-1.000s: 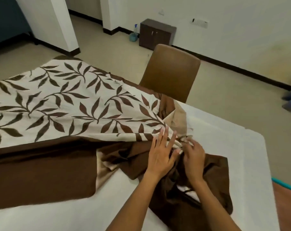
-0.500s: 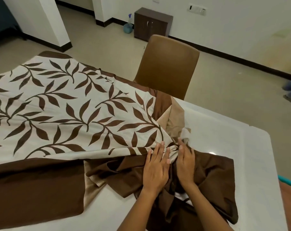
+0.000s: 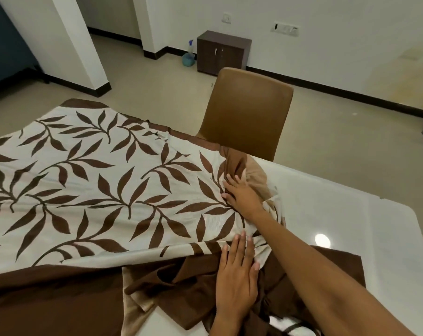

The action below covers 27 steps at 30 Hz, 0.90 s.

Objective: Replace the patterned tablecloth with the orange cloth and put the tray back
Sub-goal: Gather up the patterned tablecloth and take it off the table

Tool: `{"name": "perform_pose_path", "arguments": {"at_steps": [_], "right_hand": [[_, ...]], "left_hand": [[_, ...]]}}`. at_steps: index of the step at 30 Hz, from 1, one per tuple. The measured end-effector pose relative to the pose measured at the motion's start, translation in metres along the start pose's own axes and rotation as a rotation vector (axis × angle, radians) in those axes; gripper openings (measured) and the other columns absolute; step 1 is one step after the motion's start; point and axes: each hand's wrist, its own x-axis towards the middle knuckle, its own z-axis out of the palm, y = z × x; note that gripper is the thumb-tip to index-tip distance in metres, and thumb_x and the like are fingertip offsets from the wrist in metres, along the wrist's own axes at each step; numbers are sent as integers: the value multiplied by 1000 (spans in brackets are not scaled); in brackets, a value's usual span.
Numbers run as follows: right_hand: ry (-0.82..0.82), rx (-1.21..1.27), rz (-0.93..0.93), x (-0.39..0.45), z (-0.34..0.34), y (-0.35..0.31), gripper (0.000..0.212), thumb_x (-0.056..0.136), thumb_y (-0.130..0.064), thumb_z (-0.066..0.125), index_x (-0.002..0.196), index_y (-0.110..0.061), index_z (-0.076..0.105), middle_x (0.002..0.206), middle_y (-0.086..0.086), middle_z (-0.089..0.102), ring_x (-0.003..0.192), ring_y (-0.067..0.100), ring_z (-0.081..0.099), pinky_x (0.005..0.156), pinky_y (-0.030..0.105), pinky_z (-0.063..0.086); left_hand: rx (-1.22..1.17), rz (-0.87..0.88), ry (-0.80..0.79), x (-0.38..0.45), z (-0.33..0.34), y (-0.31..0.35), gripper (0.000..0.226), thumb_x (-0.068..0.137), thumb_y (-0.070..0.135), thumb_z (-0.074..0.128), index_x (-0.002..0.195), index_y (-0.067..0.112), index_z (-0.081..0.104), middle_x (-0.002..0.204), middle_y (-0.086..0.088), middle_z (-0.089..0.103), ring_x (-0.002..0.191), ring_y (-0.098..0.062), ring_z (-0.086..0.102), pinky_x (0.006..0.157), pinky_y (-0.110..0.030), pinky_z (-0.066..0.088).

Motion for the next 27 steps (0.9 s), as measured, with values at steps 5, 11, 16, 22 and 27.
{"name": "perform_pose_path", "arguments": {"at_steps": [5, 11, 16, 22, 27], "right_hand": [[183, 113, -184, -32, -6, -3, 36, 90, -5, 53, 125, -12, 60, 132, 7, 56, 119, 23, 57, 102, 34, 44], [620, 206, -153, -153, -27, -4, 49, 80, 9, 61, 127, -4, 56, 122, 7, 64, 86, 8, 65, 77, 16, 52], [627, 368, -6, -254, 12, -9, 33, 88, -10, 51, 119, -12, 62, 112, 1, 68, 107, 7, 61, 97, 19, 44], [607, 317, 107, -253, 17, -26, 36, 92, -41, 46, 117, -21, 64, 131, 1, 53, 132, 22, 40, 114, 43, 18], [397, 204, 245, -208, 25, -35, 60, 95, -53, 26, 149, -30, 18, 158, 4, 13, 146, 30, 8, 112, 56, 11]], "left_hand": [[-44, -35, 68, -2, -7, 4, 59, 101, 44, 13, 150, 12, 20, 157, -6, 19, 145, -19, 16, 116, -37, 12], [-103, -37, 249, -4, -19, 11, 59, 100, 49, 6, 152, 22, 3, 160, -1, -1, 146, -18, 5, 117, -35, -4], [-115, 90, 189, 3, -27, 13, 55, 100, 45, 8, 151, 25, 18, 159, -3, 13, 146, -21, 11, 117, -37, -1], [-135, 93, 74, 9, -11, -5, 57, 104, 37, 9, 132, 17, 55, 143, 4, 47, 139, -13, 31, 116, -36, 14], [-257, -7, 137, 10, -13, -6, 56, 103, 37, 8, 142, 14, 42, 147, 6, 41, 140, -6, 28, 115, -38, 20]]}}
